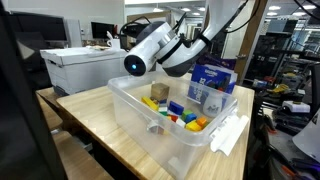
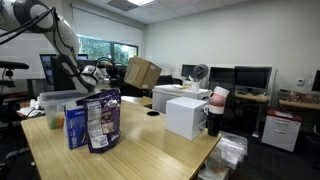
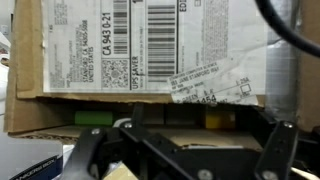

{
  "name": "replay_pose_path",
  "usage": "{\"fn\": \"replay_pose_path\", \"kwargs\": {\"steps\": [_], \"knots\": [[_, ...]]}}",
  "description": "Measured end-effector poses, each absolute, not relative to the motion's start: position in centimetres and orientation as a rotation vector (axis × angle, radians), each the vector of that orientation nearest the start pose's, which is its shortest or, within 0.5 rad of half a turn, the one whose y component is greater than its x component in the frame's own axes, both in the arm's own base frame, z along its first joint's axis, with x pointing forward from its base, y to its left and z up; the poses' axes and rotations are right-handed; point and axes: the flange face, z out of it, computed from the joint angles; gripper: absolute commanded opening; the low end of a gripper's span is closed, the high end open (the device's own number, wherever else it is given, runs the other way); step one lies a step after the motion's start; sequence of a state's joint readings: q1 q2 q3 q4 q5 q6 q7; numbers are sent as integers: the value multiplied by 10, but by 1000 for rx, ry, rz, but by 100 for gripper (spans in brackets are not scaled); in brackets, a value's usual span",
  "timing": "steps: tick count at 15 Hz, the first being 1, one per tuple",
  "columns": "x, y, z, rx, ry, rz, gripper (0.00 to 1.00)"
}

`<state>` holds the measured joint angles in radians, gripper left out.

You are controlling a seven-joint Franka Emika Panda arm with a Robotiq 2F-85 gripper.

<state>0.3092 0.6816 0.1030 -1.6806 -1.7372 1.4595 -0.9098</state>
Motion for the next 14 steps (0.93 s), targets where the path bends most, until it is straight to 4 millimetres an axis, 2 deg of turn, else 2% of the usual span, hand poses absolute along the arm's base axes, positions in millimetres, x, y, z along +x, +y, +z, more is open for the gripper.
{"fn": "replay_pose_path", "kwargs": {"steps": [7,10,14], "knots": [[655,151,268,678,1289,-1023,100],[659,131,264,717,1267,-1075,100],[671,92,271,764,1216,-1111,100]]}}
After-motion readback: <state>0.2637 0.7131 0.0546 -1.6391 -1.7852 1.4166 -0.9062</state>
